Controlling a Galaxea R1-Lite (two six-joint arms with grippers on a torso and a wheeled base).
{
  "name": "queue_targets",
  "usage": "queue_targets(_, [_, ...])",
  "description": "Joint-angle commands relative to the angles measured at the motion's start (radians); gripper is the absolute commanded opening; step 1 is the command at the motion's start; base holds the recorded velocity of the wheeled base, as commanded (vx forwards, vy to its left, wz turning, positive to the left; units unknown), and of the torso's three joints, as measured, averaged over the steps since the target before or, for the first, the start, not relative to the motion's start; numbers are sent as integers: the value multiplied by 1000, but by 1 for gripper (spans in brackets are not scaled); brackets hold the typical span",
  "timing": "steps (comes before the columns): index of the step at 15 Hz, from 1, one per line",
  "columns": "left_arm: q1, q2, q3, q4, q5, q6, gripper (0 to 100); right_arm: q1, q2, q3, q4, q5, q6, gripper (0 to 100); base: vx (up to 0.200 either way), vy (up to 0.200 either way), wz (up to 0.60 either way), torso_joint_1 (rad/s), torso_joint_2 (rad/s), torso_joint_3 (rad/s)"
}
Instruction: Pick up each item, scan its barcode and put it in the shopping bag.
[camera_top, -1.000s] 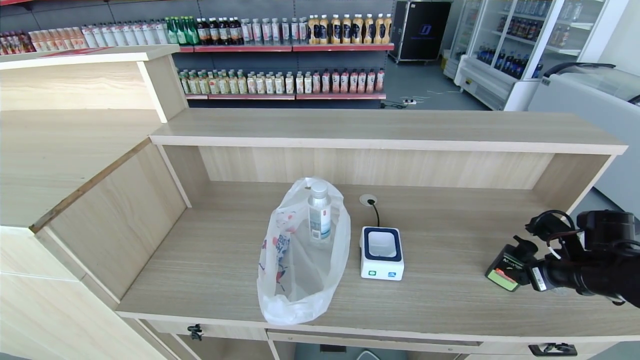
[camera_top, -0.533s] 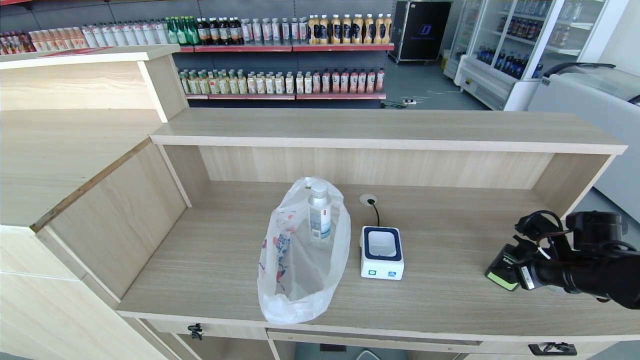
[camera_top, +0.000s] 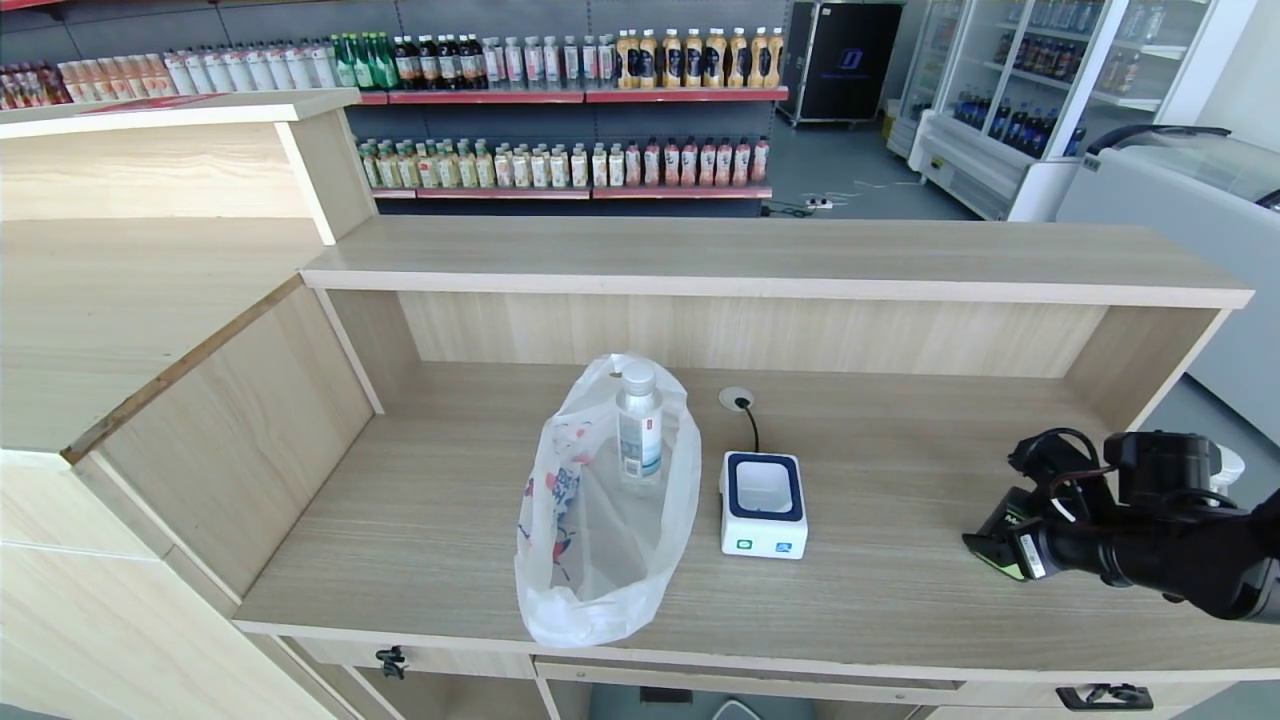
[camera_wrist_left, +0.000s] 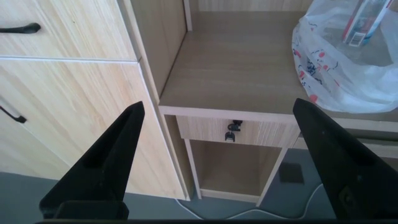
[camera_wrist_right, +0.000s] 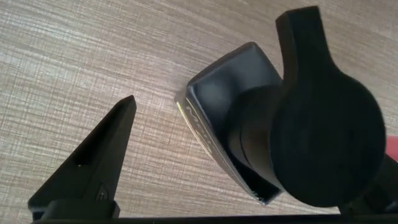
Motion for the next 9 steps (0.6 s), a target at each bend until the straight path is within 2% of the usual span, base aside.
queue_targets(1, [0,0,0,0,0,-1,100,16,18,-7,-12,5,0,0,0,0,0,0,0,0])
queue_targets(7, [0,0,0,0,0,-1,100,42,17,-7,-55,6,-2,0,0,0,0,0,0,0])
queue_targets(9, [0,0,0,0,0,-1,100,56,-126,-5,-43,6,-83,0,0,0,0,0,0,0])
